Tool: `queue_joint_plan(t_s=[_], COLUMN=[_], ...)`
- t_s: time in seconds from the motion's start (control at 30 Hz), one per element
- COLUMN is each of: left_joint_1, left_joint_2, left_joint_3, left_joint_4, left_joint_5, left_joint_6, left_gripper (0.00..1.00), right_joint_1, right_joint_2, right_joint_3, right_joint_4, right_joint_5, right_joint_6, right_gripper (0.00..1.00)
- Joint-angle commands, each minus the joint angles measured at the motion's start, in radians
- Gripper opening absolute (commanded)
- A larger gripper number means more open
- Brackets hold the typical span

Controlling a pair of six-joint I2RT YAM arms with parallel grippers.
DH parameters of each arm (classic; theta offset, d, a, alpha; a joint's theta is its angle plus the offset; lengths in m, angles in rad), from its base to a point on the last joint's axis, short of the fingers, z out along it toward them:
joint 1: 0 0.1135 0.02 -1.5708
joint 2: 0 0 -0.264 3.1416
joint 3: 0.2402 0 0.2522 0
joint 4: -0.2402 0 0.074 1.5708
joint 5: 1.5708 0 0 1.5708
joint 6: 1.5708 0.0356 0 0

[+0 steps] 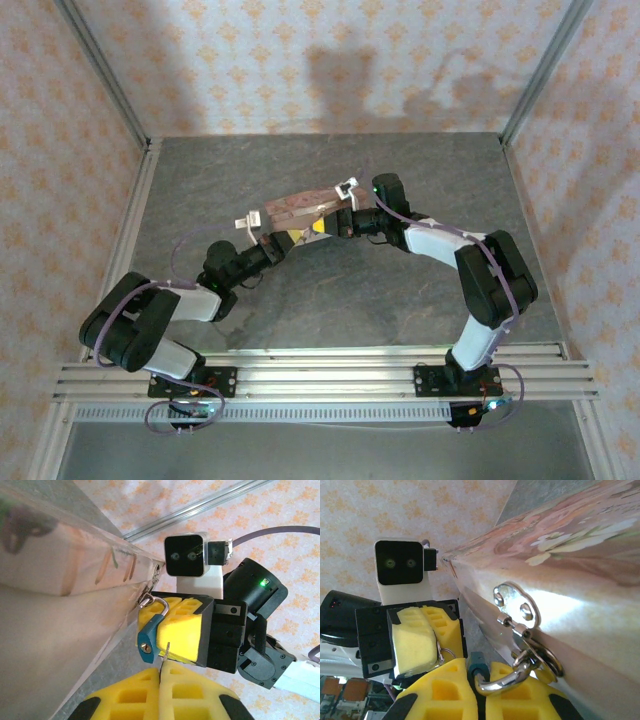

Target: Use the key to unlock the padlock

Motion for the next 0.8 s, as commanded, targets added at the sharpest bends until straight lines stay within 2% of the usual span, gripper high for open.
queue_joint_plan(t_s=[0.0, 0.77], left_joint_1=[-0.013, -0.022], left_joint_2=[-0.014, 0.057], left_joint_3=[-0.005, 0.023], left_joint_4=[0.026, 0.037], left_joint_5=[-0.012, 0.0], left_joint_6=[0.007, 0.026], left_gripper=[0.0, 0.0], right_joint_1=[0.01, 0.011], right_joint_2=[-0.04, -0.043], right_joint_3=[-0.003, 0.009], right_joint_4=[0.059, 0.057], right_joint_5=[-0.054, -0.059], right_joint_6=[0.003, 0.012], right_gripper=[0.0, 0.0])
